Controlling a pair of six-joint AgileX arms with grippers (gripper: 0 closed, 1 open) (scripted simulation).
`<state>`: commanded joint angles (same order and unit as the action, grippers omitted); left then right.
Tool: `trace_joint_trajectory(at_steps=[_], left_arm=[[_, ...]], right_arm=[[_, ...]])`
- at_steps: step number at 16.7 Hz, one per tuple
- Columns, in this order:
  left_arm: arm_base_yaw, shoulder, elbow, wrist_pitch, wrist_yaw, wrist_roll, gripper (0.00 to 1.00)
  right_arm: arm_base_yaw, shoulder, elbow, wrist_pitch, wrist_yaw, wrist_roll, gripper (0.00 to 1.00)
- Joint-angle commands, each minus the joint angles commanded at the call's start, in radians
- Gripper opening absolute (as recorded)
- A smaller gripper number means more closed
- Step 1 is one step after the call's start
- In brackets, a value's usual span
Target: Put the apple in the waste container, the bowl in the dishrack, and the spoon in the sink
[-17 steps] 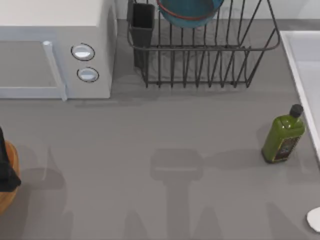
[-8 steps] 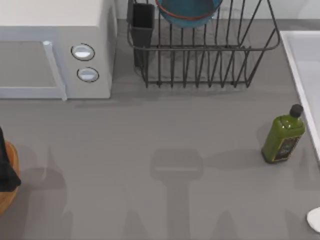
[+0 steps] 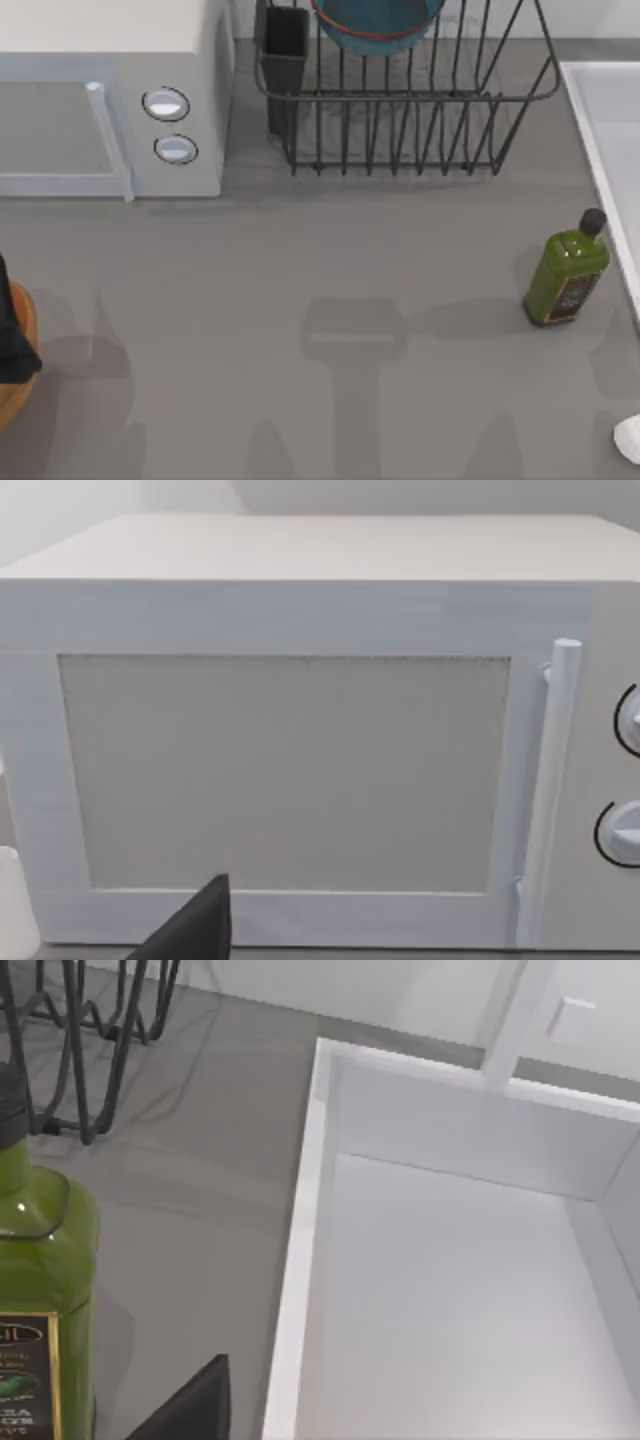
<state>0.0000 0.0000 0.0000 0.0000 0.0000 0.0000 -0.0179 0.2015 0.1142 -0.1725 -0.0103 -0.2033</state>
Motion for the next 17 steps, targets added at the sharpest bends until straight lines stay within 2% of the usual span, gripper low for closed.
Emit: trace_joint_trajectory(at_steps=[7, 13, 17], left_arm=[[0.000, 0.000, 0.000, 0.000, 0.000, 0.000, 1.00], [0.000, 0.000, 0.000, 0.000, 0.000, 0.000, 1.00], [0.000, 0.000, 0.000, 0.000, 0.000, 0.000, 1.00]], right_arm=[[-0.031, 0.373, 0.266, -0.242, -0.013, -0.615, 1.00], [-0.069, 0.672, 0.436, -0.473, -0.009, -1.002, 1.00], [-0.096, 0.870, 0.582, -0.611, -0.017, -1.336, 1.00]])
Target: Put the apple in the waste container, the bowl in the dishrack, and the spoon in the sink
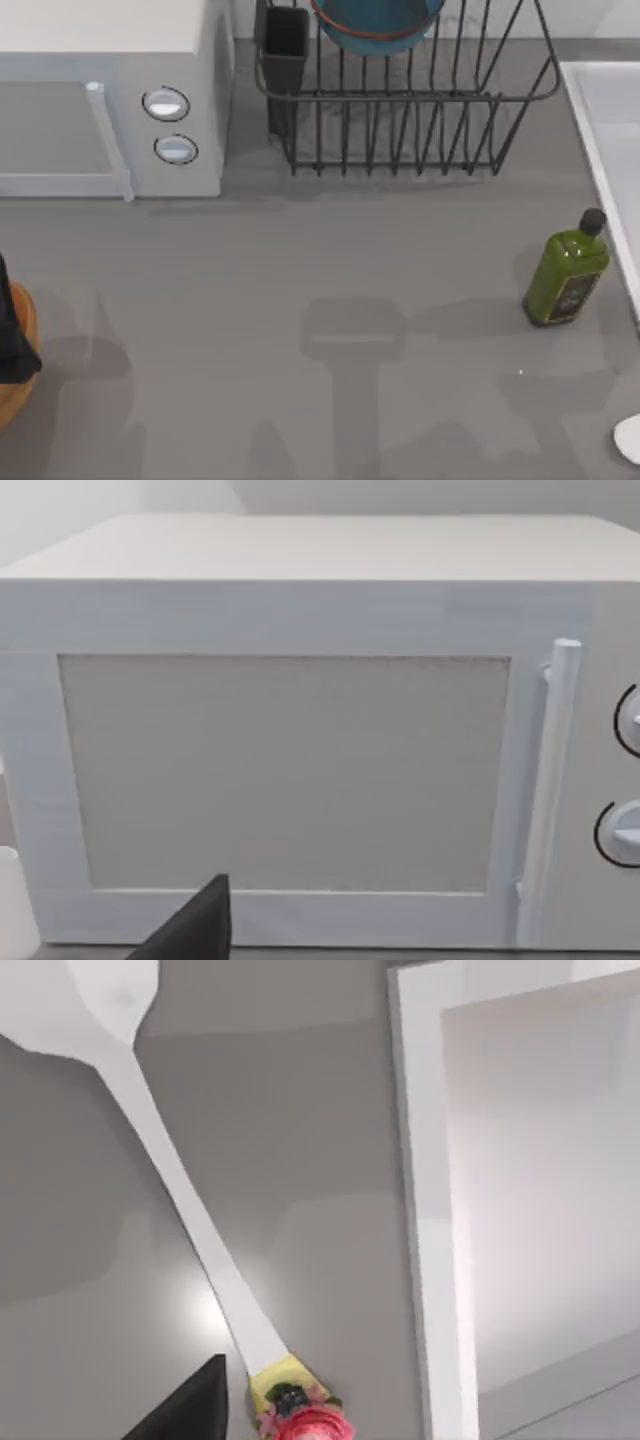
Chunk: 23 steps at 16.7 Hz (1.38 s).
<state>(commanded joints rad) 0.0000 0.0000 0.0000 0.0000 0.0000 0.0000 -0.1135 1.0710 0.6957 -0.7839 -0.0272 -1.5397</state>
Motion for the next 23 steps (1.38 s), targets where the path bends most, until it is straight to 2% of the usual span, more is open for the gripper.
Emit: trace_joint_trajectory(at_steps=[4, 8, 16, 23], left_arm=[[0.000, 0.000, 0.000, 0.000, 0.000, 0.000, 1.00], [0.000, 0.000, 0.000, 0.000, 0.000, 0.000, 1.00], [0.000, 0.000, 0.000, 0.000, 0.000, 0.000, 1.00], [0.000, 0.000, 0.000, 0.000, 0.000, 0.000, 1.00]], right_arm=[[-0.038, 0.192, 0.150, -0.132, 0.017, -0.286, 1.00], [-0.062, 0.338, 0.211, -0.254, 0.032, -0.428, 1.00], [-0.059, 0.358, 0.199, -0.251, 0.031, -0.440, 1.00], [-0.061, 0.503, 0.037, 0.064, 0.032, -0.437, 1.00]])
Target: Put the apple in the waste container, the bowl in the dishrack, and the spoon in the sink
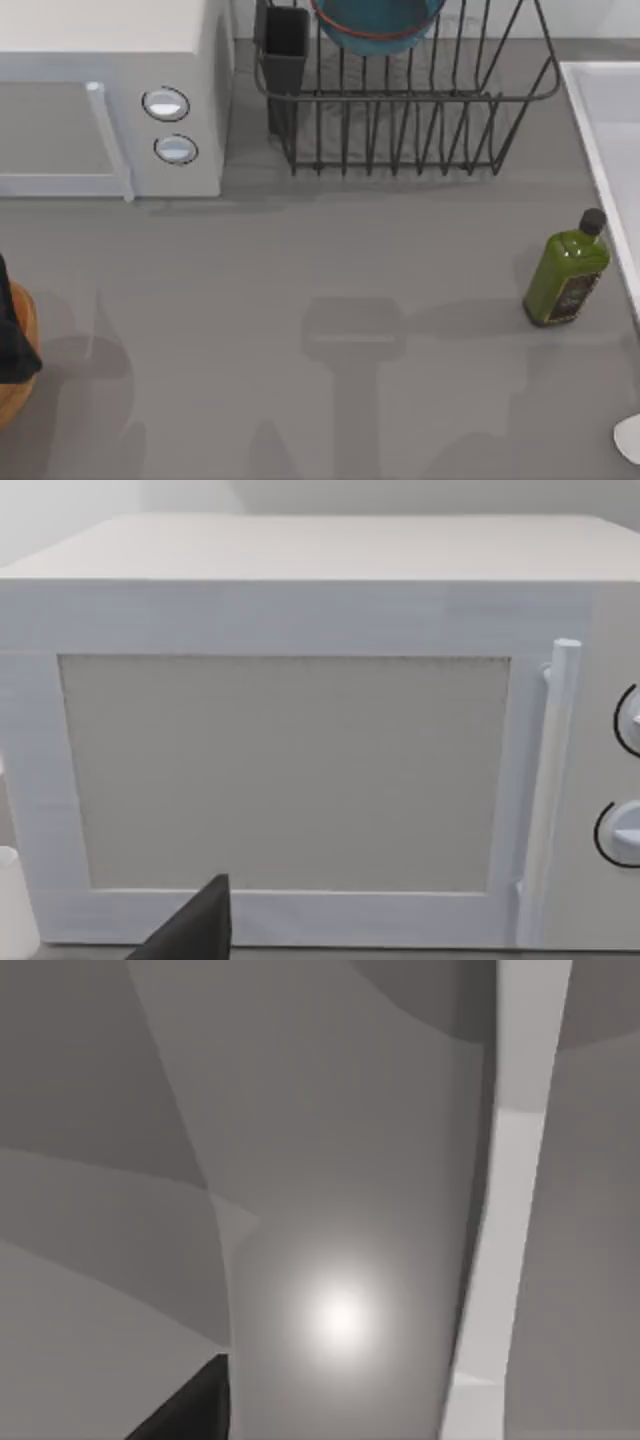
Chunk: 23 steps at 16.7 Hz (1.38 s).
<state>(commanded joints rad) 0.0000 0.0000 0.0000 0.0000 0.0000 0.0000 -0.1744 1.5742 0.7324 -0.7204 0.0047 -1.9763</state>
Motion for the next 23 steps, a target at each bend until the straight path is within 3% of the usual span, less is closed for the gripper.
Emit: trace_joint_trajectory(at_steps=[3, 8, 21, 23], left_arm=[[0.000, 0.000, 0.000, 0.000, 0.000, 0.000, 1.00], [0.000, 0.000, 0.000, 0.000, 0.000, 0.000, 1.00], [0.000, 0.000, 0.000, 0.000, 0.000, 0.000, 1.00], [0.000, 0.000, 0.000, 0.000, 0.000, 0.000, 1.00]], right_arm=[[-0.001, 0.056, -0.061, 0.113, 0.000, 0.000, 1.00], [-0.001, 0.068, -0.074, 0.135, 0.000, 0.000, 1.00], [-0.001, 0.068, -0.074, 0.135, 0.000, 0.000, 0.02], [-0.001, 0.068, -0.074, 0.135, 0.000, 0.000, 0.00]])
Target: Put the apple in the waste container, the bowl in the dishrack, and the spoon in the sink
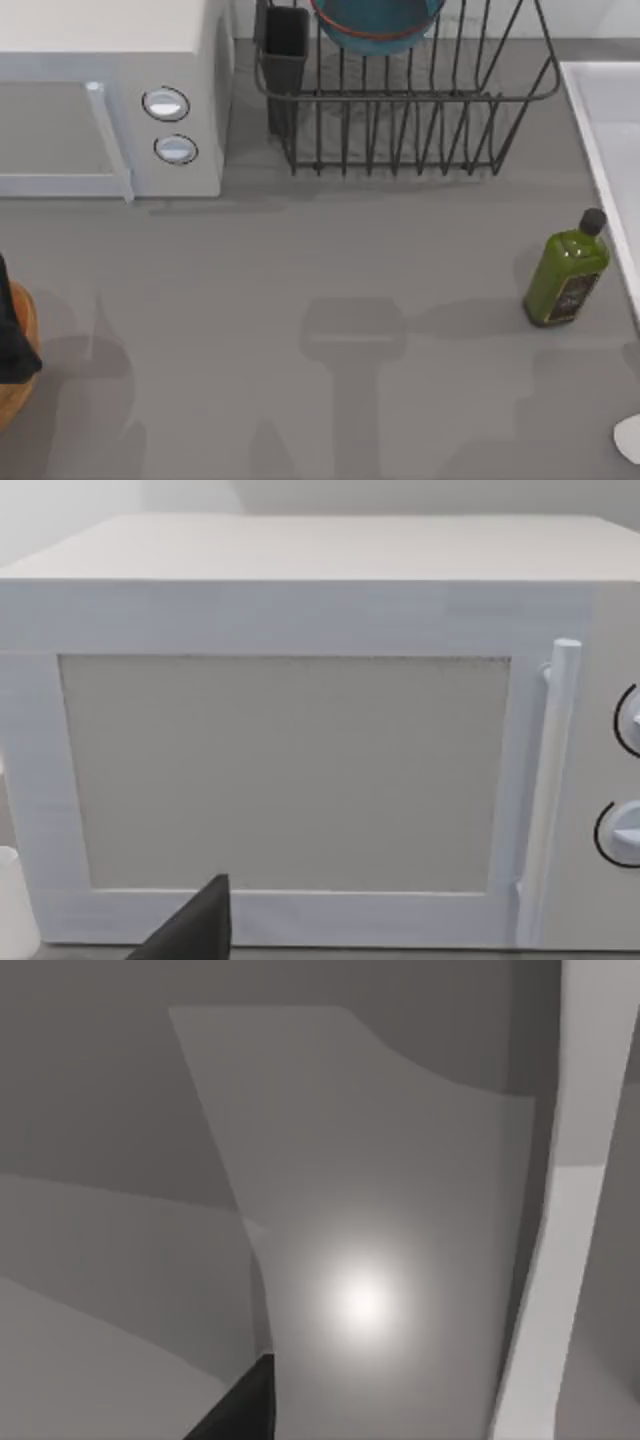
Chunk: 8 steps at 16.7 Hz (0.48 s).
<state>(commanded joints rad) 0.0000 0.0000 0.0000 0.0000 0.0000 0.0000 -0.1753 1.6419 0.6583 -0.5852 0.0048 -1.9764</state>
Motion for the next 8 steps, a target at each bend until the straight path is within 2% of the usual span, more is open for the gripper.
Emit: trace_joint_trajectory(at_steps=[6, 7, 8], left_arm=[[0.000, 0.000, 0.000, 0.000, 0.000, 0.000, 1.00], [0.000, 0.000, 0.000, 0.000, 0.000, 0.000, 1.00], [0.000, 0.000, 0.000, 0.000, 0.000, 0.000, 1.00]], right_arm=[[0.000, 0.000, 0.000, 0.000, 0.000, 0.000, 0.00], [0.008, -0.072, 0.035, -0.096, 0.029, 0.042, 0.00], [0.008, -0.073, 0.038, -0.099, 0.029, 0.041, 0.00]])
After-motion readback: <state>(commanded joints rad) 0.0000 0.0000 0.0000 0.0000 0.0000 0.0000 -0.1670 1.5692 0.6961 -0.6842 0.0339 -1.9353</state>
